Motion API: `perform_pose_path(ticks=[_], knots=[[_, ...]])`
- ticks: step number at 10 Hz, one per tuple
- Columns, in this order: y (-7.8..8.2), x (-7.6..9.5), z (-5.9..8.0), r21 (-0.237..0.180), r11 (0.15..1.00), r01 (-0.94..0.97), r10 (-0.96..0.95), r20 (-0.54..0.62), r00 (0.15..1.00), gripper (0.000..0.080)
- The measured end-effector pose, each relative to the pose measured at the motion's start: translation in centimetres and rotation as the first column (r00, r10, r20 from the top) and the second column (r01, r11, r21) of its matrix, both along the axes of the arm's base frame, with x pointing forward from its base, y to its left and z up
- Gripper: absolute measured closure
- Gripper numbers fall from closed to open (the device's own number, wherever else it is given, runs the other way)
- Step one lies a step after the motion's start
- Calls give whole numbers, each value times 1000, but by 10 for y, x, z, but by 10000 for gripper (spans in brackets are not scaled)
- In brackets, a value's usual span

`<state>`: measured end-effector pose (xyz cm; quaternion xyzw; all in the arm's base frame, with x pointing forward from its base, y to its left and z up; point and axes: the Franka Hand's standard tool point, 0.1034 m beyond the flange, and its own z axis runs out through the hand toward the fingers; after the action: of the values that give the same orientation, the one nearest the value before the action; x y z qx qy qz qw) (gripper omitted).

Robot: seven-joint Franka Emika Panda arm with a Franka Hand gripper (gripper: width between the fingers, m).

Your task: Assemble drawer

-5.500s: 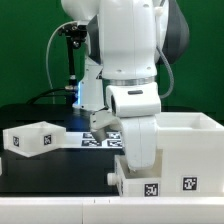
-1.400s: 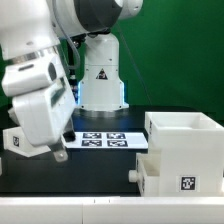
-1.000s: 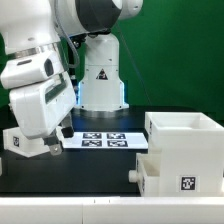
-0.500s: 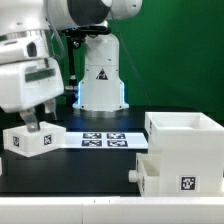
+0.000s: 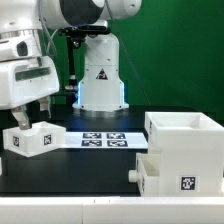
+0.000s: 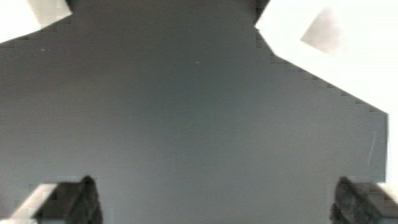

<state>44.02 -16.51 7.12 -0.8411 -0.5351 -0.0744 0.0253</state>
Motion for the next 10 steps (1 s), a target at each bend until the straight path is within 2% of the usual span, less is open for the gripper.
perform_pose_path(ticks=[2,3,6,7,8,10], knots=[[-25,-28,-2,-58,997,45,-43,42,998,147],[-38,-30,-4,-54,996,73,-71,41,997,147],[-36,-28,-4,-54,996,75,-73,40,997,147],[-34,-29,-4,-56,990,133,-130,47,990,147],[-26,-36,-5,-59,973,223,-220,57,974,147],[9,-67,-7,-60,918,392,-389,60,919,147]])
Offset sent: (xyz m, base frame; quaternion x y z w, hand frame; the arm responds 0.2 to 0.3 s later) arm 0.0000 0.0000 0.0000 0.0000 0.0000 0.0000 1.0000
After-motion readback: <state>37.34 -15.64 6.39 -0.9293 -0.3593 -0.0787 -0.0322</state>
